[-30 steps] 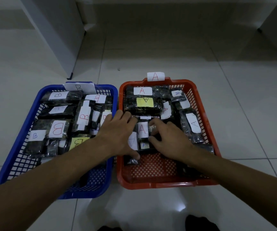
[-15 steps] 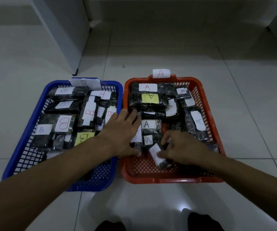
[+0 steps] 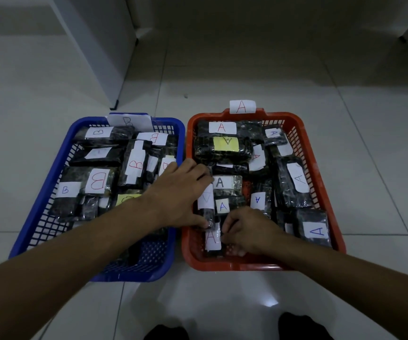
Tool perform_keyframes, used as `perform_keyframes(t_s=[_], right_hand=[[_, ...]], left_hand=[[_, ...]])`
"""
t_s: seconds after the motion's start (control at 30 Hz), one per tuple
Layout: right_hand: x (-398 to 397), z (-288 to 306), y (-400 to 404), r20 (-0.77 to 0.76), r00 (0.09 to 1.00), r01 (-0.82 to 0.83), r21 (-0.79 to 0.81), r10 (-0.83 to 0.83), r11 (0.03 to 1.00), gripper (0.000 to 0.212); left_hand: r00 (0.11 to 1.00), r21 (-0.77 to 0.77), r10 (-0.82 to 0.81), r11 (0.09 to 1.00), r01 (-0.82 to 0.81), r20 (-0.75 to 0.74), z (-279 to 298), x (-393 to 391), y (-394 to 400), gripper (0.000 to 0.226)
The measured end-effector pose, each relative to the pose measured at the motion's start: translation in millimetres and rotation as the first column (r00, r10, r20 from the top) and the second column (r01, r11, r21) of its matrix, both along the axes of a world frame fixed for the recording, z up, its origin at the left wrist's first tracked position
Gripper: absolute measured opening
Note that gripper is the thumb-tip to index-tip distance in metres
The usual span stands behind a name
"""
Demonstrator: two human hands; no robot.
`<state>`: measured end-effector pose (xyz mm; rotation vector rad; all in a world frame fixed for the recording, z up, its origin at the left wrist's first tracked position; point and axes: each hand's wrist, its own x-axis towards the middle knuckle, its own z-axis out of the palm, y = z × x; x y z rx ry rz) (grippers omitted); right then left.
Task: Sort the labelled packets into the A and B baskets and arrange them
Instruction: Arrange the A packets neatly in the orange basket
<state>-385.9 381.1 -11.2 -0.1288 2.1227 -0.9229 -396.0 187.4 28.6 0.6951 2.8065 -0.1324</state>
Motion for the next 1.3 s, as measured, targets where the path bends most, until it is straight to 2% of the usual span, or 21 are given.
perform_keyframes(t_s=[0.1,0.2,0.23,0.3,0.33,0.37,0.43,0.5,0.6,0.7,0.8,0.9,1.0,1.1,1.17,1.23,1.3], right_hand=[[-4,4,7,0.041,0.996,-0.084,0.003,0.084,0.996,0.007],[-9,16,17,-0.001,0.958,-0.285,0.112,0.287,0.952,0.028],[-12,21,21,-0.041,0.936,-0.337,0.186,0.35,0.923,0.033],[-18,33,31,-0.209,0.892,-0.319,0.337,0.401,0.886,0.033],[-22,39,34,-0.325,0.829,-0.293,0.439,0.454,0.849,0.032],[-26,44,36,-0.404,0.729,-0.281,0.56,0.553,0.779,0.034],[-34,43,37,-0.387,0.531,-0.27,0.766,0.754,0.584,0.05],[-33,35,33,-0.293,0.433,-0.269,0.861,0.852,0.432,0.065],[-26,20,26,-0.261,0.355,-0.247,0.9,0.897,0.36,0.059],[-21,14,28,-0.349,0.349,-0.218,0.873,0.87,0.437,0.045],[-16,20,37,-0.495,0.388,-0.223,0.769,0.778,0.6,0.033],[-17,37,51,-0.671,0.462,-0.219,0.547,0.58,0.808,0.028],[-22,54,60,-0.816,0.449,-0.144,0.335,0.363,0.931,0.031],[-24,63,64,-0.912,0.38,-0.108,0.124,0.156,0.986,0.039],[-24,64,63,-0.942,0.321,-0.137,0.056,0.098,0.989,0.035],[-22,58,59,-0.95,0.286,-0.209,0.067,0.127,0.976,0.029],[-19,44,54,-0.925,0.295,-0.3,0.147,0.239,0.942,0.025]], left_hand=[[0.999,0.025,-0.036,0.999,0.037,-0.025,0,-4,3,0.1],[0.997,0.04,-0.056,0.998,0.058,-0.046,1,-7,10,0.092],[0.997,0.053,-0.063,0.996,0.065,-0.047,1,-8,12,0.089],[0.995,0.083,-0.082,0.993,0.086,-0.048,-1,-10,17,0.082],[0.995,0.09,-0.09,0.991,0.095,-0.05,-3,-11,19,0.08],[0.994,0.092,-0.095,0.991,0.099,-0.05,-5,-13,20,0.077],[0.995,0.088,-0.094,0.991,0.097,-0.032,-9,-16,23,0.07],[0.996,0.095,-0.093,0.991,0.094,-0.008,-12,-18,25,0.063],[0.997,0.094,-0.083,0.992,0.083,-0.006,-15,-21,23,0.057],[0.997,0.113,-0.066,0.991,0.069,-0.025,-16,-22,21,0.055],[0.999,0.134,-0.048,0.99,0.051,-0.025,-16,-23,19,0.053],[1.0,0.172,-0.012,0.985,0.016,-0.025,-16,-24,16,0.052],[1.0,0.189,0.012,0.982,-0.009,-0.013,-17,-25,12,0.052],[1.0,0.181,-0.008,0.984,0.008,-0.001,-16,-26,11,0.05],[1.0,0.18,-0.011,0.984,0.01,0.001,-16,-26,12,0.051],[1.0,0.204,0.018,0.979,-0.018,0.005,-17,-26,12,0.054],[0.998,0.258,0.055,0.964,-0.056,0.01,-16,-26,11,0.054]])
